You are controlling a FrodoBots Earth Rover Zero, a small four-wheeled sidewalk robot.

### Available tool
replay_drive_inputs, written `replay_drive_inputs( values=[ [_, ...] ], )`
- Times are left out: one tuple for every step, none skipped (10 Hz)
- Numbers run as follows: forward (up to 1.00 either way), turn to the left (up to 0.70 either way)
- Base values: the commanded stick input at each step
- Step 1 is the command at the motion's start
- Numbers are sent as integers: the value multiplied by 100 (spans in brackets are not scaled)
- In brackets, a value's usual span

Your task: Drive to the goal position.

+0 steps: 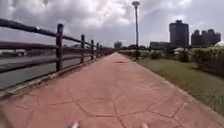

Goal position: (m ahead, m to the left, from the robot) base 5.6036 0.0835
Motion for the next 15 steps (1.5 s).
replay_drive_inputs(
  values=[
    [70,-4],
    [70,0],
    [70,0],
    [70,0],
    [70,0],
    [70,0],
    [70,0],
    [70,0],
    [70,0],
    [70,0],
    [70,0],
    [70,0],
    [70,0],
    [70,0],
    [70,0]
  ],
)
